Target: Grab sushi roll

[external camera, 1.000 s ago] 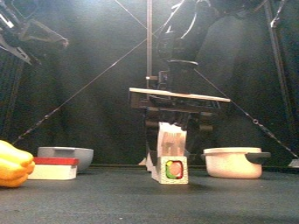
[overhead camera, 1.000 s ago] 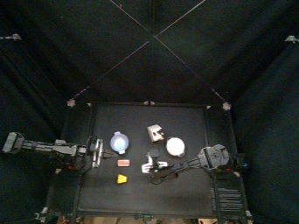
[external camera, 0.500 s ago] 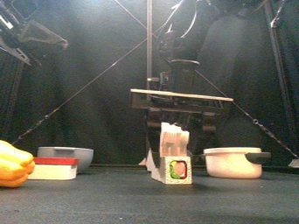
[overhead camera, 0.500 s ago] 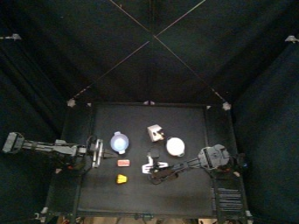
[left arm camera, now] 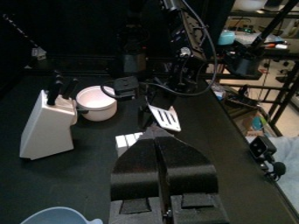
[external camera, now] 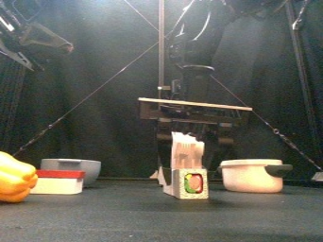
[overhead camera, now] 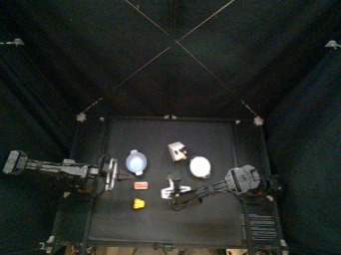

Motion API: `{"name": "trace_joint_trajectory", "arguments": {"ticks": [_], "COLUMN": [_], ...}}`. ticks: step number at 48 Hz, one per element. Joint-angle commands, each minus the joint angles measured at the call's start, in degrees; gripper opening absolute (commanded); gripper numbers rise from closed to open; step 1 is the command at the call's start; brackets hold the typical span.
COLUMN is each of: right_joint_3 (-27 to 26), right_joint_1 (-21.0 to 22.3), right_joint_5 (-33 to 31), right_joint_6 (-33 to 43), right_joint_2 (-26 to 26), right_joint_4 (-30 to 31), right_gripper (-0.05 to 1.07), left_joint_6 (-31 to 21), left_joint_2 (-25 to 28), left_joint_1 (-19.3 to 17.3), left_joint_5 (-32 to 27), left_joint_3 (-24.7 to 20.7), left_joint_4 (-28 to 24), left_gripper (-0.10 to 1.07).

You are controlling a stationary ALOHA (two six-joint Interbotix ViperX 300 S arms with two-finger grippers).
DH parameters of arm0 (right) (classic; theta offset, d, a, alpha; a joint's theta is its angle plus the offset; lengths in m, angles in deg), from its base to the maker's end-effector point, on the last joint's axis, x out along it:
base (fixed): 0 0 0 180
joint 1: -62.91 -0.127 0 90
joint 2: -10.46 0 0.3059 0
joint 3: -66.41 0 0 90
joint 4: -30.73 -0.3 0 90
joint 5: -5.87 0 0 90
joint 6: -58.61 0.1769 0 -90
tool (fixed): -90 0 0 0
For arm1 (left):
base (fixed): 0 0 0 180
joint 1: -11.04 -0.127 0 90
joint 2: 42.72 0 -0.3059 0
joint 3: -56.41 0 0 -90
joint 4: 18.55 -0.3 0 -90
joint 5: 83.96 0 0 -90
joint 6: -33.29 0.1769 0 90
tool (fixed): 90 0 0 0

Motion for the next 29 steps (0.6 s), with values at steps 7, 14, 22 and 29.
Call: {"name": "trace_joint_trajectory", "arguments": {"ticks": [7,14,22,29], "right_joint_3": [-2.2,-2.1,-2.4,-2.5], "right_joint_1": [-0.5,-0.5,-0.9,-1.2], "right_joint_5": [-0.1,-1.3,-2.3,-2.7], "right_joint_6": [-0.1,-0.2,-0.2,-0.2], "right_joint_2": [-0.9,-0.9,-1.2,-1.6], "right_joint_4": [0.2,0.3,0.3,1.1], "right_gripper": [0.87,0.87,0.87,0.87], "left_joint_6": [0.0,0.0,0.1,0.0], "left_joint_2": [0.3,0.2,0.2,0.3], "left_joint_1": [0.1,0.1,0.1,0.1], "left_joint_5": [0.5,0.5,0.5,0.5], "left_joint_3": [-0.6,-0.6,-0.6,-0.6], "left_joint_4": [0.1,0.1,0.1,0.1], "left_gripper": [-0.02,-0.02,-0.02,-0.02]}}
